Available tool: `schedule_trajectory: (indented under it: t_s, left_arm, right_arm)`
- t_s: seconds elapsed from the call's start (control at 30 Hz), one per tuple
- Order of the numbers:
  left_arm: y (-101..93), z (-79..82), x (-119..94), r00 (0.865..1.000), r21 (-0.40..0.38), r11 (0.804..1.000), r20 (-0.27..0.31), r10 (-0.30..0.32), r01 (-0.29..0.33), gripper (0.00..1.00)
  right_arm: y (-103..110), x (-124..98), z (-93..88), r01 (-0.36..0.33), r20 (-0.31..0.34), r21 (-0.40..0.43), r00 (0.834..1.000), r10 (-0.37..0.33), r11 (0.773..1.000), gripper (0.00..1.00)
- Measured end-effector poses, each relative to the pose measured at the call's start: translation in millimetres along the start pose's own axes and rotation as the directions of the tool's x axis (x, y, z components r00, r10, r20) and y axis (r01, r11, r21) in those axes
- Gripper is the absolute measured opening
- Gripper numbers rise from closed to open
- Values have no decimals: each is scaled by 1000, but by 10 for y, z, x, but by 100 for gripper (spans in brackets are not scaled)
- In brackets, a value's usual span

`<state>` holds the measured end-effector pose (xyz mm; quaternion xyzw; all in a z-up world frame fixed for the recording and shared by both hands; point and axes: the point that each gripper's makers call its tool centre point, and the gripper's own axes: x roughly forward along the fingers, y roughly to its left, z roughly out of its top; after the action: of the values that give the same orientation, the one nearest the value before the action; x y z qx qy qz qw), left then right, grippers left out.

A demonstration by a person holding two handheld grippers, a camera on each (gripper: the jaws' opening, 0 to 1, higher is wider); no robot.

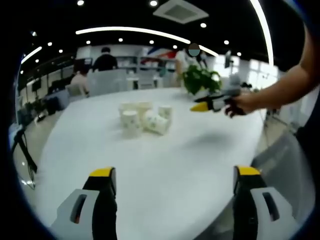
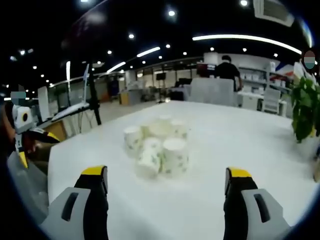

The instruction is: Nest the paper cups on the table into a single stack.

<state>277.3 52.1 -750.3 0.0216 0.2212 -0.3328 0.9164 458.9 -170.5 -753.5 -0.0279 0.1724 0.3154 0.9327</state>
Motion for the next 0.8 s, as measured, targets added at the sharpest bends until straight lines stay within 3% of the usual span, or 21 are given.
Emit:
schedule_trajectory:
  t_s: [0.37,0.63,0.8]
  left_arm:
    - [-9,-20,15,1000,-1,1000,-14,-11,11,94]
    - [-15,-46,29,999,-18,1000,-24,-21,21,94]
    - [-15,-62,38,999,-22,999,-31,-25,24,93]
  right_arm:
    - [-76,333,104,-16,-8,-17,1000,16,1000,91]
    - [-89,507,62,-24,-24,12,999,24,1000,86]
    - [-59,603,23,-35,-51,-17,998,34,999,84]
